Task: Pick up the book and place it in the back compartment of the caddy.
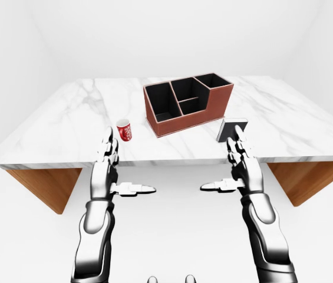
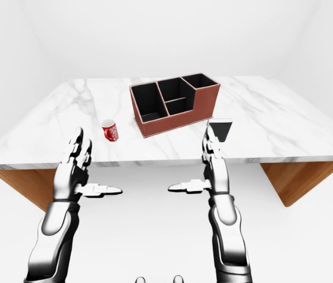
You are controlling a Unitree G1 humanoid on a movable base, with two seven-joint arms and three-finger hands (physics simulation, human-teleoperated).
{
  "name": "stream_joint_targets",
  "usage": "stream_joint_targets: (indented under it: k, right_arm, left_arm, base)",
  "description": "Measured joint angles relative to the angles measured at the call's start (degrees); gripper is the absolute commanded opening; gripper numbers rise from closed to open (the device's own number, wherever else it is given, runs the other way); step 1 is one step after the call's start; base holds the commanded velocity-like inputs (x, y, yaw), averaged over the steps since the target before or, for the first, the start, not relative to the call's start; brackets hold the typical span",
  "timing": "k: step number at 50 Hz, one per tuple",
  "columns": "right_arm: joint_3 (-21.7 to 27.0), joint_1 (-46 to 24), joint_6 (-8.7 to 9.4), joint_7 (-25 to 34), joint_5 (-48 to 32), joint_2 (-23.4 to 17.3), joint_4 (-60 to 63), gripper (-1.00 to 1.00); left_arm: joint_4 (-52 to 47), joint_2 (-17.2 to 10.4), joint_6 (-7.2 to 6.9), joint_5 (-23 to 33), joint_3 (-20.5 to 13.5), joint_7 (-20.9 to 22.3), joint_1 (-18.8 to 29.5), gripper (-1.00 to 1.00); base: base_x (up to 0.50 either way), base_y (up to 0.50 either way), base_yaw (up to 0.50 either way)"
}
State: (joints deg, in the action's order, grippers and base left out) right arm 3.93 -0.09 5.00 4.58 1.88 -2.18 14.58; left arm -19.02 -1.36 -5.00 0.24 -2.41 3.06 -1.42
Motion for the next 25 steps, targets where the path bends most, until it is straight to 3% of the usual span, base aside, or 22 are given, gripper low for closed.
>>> stream_joint_targets:
  k: [15, 25]
  right_arm:
    - [4.3, -2.0, 0.0, 1.9, 1.8, -1.9, 10.1, 1.0]
    - [6.7, -2.2, 0.0, 4.2, 4.1, -2.8, 16.4, 1.0]
  left_arm:
    - [-6.3, -0.4, 0.0, -0.2, -1.5, 0.9, 0.6, 1.0]
    - [-8.4, -0.6, 0.0, -0.5, -2.2, 1.1, 0.8, 1.0]
  base:
    - [0.0, 0.0, 0.0]
    - [0.48, 0.0, 0.0]
